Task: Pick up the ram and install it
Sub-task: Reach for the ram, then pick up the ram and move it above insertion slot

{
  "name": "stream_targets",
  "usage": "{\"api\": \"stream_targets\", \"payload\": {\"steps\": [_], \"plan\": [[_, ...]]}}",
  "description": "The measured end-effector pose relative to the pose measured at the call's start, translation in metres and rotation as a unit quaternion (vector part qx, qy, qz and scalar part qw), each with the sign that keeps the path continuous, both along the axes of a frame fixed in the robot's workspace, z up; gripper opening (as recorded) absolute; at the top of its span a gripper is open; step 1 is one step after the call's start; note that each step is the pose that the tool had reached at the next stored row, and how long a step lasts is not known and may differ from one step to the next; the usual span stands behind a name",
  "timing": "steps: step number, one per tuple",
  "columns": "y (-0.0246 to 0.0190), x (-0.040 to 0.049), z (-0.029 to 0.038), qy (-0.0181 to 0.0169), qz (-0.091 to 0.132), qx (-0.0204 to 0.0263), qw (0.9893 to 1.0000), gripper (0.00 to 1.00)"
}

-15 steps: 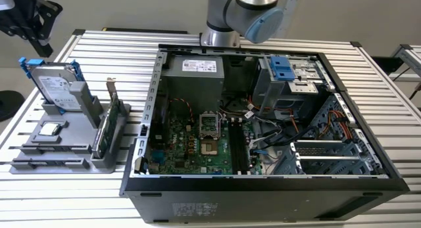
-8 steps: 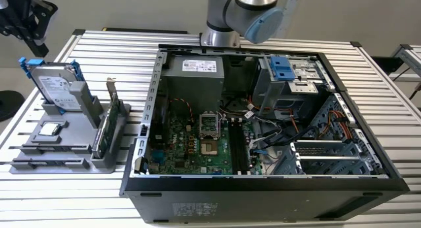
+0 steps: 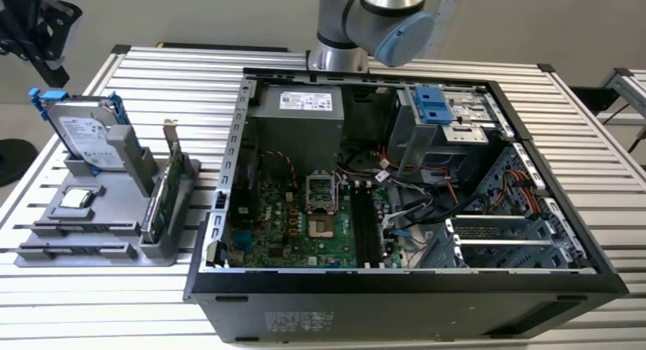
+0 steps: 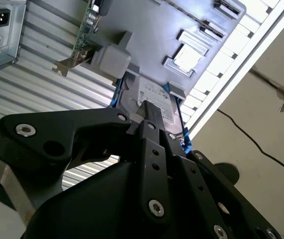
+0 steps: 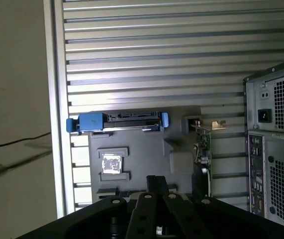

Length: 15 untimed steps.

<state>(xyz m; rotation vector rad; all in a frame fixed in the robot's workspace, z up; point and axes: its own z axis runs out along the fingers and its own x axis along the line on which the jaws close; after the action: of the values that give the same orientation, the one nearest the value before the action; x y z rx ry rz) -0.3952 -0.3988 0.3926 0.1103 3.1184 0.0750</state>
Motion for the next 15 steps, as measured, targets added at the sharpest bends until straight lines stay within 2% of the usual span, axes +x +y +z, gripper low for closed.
{"api": "stream_targets", "payload": {"steps": [7,11,15], "plan": [[-0.0009,-0.0003,-0.0001,0.0000,0.000,0.0000,1.0000,0.00],[-0.0057,-0.0002,-0.0001,-0.0001,0.000,0.0000,1.0000,0.00],[-0.0129,-0.0002,-0.0001,0.0000,0.000,0.0000,1.0000,0.00]]}}
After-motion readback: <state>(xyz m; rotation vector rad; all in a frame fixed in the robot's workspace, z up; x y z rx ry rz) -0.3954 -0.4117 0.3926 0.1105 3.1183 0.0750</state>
